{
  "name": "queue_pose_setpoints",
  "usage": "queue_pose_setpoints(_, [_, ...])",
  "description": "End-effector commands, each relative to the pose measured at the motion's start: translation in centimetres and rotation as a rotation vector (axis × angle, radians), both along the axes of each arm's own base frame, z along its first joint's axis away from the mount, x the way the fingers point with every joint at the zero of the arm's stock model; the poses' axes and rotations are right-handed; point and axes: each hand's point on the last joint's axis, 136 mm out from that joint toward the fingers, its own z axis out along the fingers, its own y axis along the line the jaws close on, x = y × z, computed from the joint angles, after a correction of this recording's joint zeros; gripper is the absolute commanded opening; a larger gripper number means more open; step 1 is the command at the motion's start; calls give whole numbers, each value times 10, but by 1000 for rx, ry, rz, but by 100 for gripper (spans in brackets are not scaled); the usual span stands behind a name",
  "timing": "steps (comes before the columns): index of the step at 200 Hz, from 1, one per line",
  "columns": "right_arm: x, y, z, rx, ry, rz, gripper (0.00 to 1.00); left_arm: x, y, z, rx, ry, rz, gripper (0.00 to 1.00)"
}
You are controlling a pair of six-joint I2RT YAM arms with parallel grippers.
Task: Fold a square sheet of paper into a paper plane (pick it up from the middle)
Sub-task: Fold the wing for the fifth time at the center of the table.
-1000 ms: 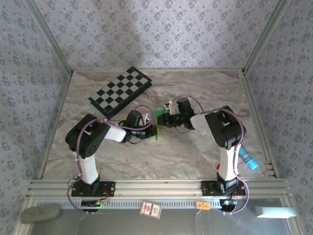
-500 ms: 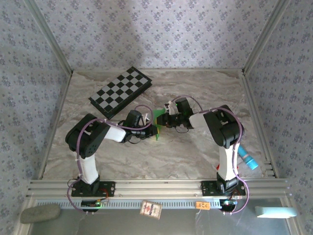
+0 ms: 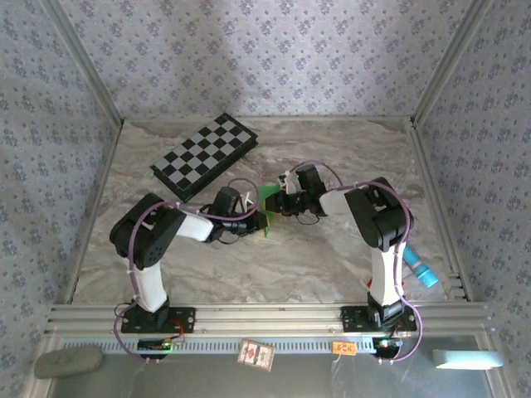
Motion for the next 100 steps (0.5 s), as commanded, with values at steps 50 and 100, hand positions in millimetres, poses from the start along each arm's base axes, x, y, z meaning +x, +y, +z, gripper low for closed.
queue_pose_setpoints(50, [1, -1, -13, -59, 22, -21, 29, -27, 28, -34, 135, 130, 37, 11])
queue_pose_setpoints(100, [0, 0, -16, -87, 43, -28, 27, -35, 31, -32, 160, 140, 24, 11])
